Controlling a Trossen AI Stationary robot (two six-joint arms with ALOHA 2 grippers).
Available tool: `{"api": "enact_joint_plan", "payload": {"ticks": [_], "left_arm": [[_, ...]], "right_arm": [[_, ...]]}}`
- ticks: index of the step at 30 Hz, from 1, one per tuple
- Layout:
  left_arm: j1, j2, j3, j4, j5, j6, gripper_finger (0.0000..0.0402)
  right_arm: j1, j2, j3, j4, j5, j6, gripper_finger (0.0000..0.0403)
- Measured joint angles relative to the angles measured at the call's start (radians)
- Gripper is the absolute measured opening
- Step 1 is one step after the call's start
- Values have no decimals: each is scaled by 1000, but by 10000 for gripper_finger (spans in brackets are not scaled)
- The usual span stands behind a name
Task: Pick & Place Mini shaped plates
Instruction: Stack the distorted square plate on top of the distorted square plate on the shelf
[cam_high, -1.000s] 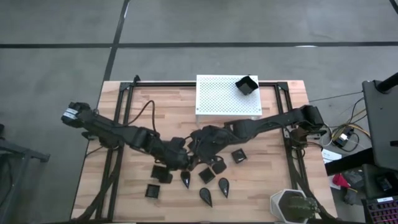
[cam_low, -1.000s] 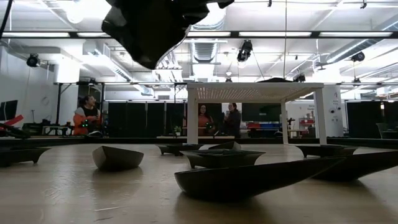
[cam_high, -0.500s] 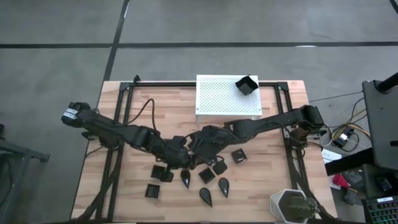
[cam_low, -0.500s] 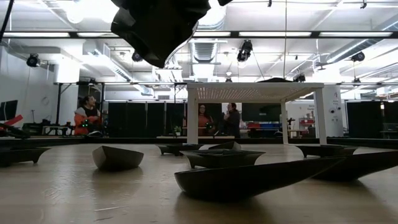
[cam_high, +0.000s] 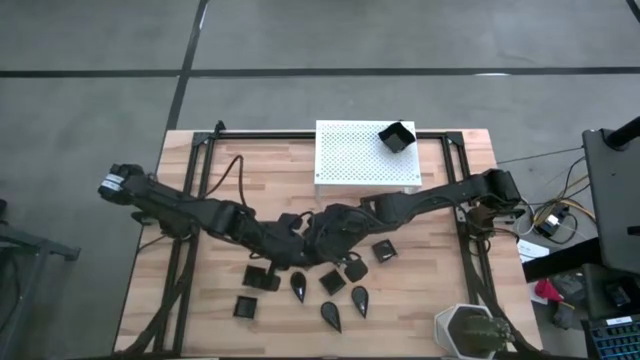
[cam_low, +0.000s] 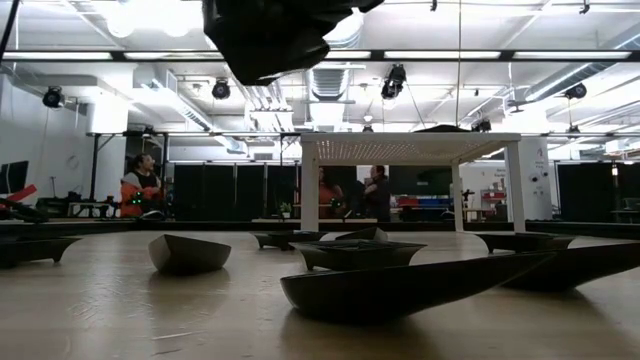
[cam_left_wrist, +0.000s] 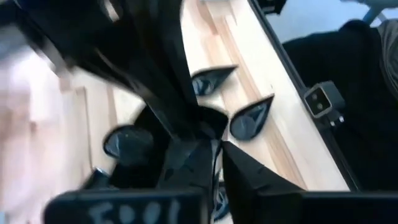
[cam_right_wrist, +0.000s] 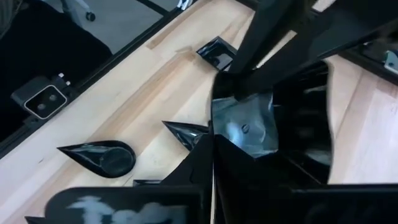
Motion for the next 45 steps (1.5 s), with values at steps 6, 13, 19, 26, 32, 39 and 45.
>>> {"api": "enact_joint_plan", "payload": {"ticks": [6, 13, 19, 26, 32, 39, 45], "left_arm": [[1, -6, 44, -6, -75, 27, 106], [1, -57, 51, -49, -91, 41, 158], [-8, -96, 51, -96, -89, 22, 163], [-10, -104, 49, -123, -86, 26, 163], [-14, -126, -40, -22, -85, 108, 163], [-15, -199, -245, 316, -82, 141, 163], [-17, -268, -425, 578, -71, 141, 163]], "right_arm": [[-1, 0, 0, -36, 100, 40, 8], [-1, -9, 10, -132, 241, 103, 8], [-9, -20, 55, -288, 515, 214, 8], [-42, -60, 141, -498, 712, 393, 8], [-100, -104, 206, -709, 852, 566, 8], [-228, -163, 237, -808, 850, 698, 8], [-375, -165, 245, -870, 846, 724, 8]]}}
